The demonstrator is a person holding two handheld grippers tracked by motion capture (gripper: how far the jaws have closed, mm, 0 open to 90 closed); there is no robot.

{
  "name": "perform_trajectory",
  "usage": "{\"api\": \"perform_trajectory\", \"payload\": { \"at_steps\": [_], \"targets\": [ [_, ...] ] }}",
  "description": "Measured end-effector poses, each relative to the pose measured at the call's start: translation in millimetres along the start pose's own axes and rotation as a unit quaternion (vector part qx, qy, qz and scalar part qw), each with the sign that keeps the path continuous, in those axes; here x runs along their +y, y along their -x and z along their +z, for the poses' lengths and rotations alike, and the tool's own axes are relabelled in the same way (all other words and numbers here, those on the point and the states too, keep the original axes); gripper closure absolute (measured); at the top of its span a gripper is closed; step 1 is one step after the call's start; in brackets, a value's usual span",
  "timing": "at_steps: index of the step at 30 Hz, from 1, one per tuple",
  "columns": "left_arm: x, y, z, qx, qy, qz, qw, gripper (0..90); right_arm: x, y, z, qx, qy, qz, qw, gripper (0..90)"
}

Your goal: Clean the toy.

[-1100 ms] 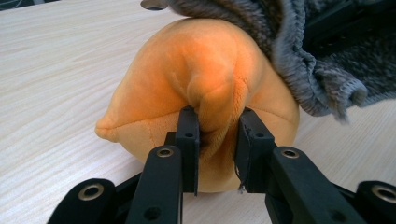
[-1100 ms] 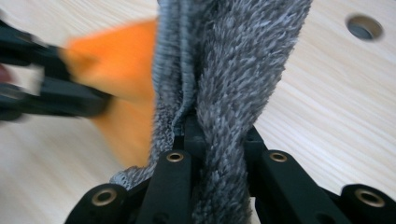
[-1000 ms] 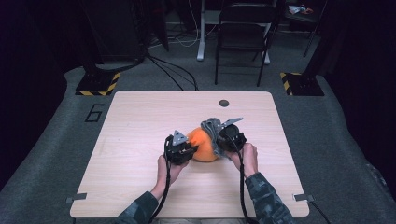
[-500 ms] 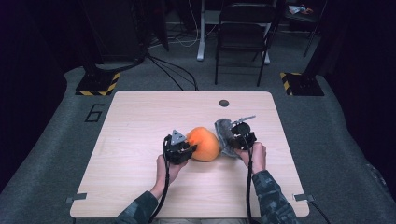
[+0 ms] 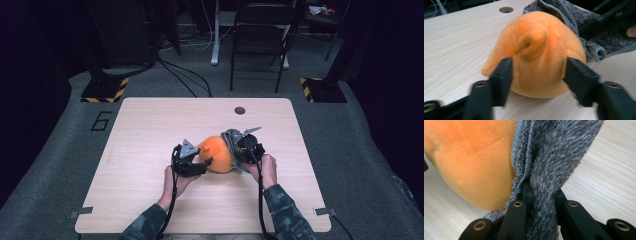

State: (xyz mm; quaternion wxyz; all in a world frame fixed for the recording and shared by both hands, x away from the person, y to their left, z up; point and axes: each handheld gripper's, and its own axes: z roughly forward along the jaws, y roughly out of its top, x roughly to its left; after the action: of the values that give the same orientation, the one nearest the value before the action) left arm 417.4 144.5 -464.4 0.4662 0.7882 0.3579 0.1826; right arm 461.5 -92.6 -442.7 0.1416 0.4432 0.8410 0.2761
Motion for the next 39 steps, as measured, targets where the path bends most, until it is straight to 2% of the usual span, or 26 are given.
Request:
{"api": "perform_trajectory", "payload": {
  "at_steps": [1, 3, 4, 8, 9, 11, 15, 17, 22, 24, 28, 29, 31, 33, 34, 35, 38, 39],
  "targets": [
    [-0.8, -0.9, 2.8, 0.002, -0.007, 0.005, 1.0, 34.6, 0.0, -0.1, 0.4, -0.001, -0.001, 0.0, 1.0, 79.5],
    [-3.9, -1.9, 10.8, -0.009, -0.013, -0.004, 0.9999, 33.2, 0.3, 0.2, 0.7, 0.001, -0.002, -0.002, 1.0, 79.5],
    [-5.2, -1.3, 13.6, -0.007, -0.014, -0.006, 0.9999, 33.9, 0.2, 0.1, 0.5, 0.0, -0.002, -0.002, 1.0, 79.5],
    [-5.6, 4.6, 15.7, 0.015, -0.018, 0.009, 0.9997, 51.3, -1.2, -0.9, 0.9, -0.006, 0.004, -0.001, 1.0, 79.4],
    [-6.3, 6.0, 16.0, 0.024, -0.018, 0.006, 0.9995, 55.8, -1.3, -0.5, 0.3, -0.003, 0.0, -0.003, 1.0, 79.4],
    [-6.2, 5.8, 16.2, 0.026, -0.019, 0.007, 0.9994, 64.8, -1.1, -0.8, 0.0, -0.002, 0.001, -0.004, 1.0, 79.4],
    [-3.6, 6.9, 14.6, 0.032, -0.005, -0.008, 0.9995, 75.1, 0.9, -0.4, -1.2, -0.007, 0.005, -0.006, 0.9999, 79.4],
    [0.6, 7.6, 10.4, 0.027, 0.003, -0.025, 0.9993, 77.3, 2.1, 1.2, -6.2, -0.007, 0.016, 0.002, 0.9999, 79.4],
    [11.1, 13.4, -1.7, 0.026, 0.005, -0.042, 0.9988, 78.1, 10.3, -1.7, -31.2, -0.011, 0.039, -0.002, 0.9992, 79.4],
    [13.1, 13.8, -3.7, 0.024, 0.003, -0.047, 0.9986, 78.0, 16.8, -8.2, -44.9, -0.009, 0.056, -0.006, 0.9984, 79.4],
    [13.7, 13.7, -4.5, 0.024, 0.0, -0.056, 0.9982, 77.9, 25.1, -25.7, -61.3, 0.005, 0.087, -0.032, 0.9957, 79.4],
    [13.6, 13.7, -3.9, 0.024, 0.001, -0.057, 0.9981, 77.9, 26.3, -33.0, -61.9, 0.008, 0.092, -0.041, 0.9949, 79.4],
    [12.7, 14.3, -2.5, 0.022, -0.002, -0.057, 0.9981, 77.8, 27.2, -40.7, -56.2, 0.014, 0.085, -0.052, 0.9949, 79.3],
    [11.0, 15.4, -0.2, 0.024, -0.007, -0.056, 0.9981, 77.6, 24.6, -43.9, -40.5, 0.01, 0.065, -0.056, 0.9963, 79.4],
    [9.0, 14.6, 1.4, 0.022, -0.013, -0.054, 0.9982, 77.5, 23.3, -42.9, -35.4, 0.005, 0.063, -0.058, 0.9964, 79.4],
    [7.4, 14.8, 2.9, 0.024, -0.01, -0.057, 0.998, 77.5, 21.0, -40.4, -30.5, 0.006, 0.061, -0.048, 0.997, 79.4],
    [7.1, 15.2, 2.9, 0.024, -0.01, -0.054, 0.9982, 77.4, 18.7, -35.3, -28.8, 0.006, 0.057, -0.044, 0.9974, 79.4],
    [6.3, 15.3, 3.2, 0.024, -0.012, -0.052, 0.9983, 77.4, 15.3, -32.1, -27.3, 0.0, 0.049, -0.042, 0.9979, 79.5]
  ]
}}
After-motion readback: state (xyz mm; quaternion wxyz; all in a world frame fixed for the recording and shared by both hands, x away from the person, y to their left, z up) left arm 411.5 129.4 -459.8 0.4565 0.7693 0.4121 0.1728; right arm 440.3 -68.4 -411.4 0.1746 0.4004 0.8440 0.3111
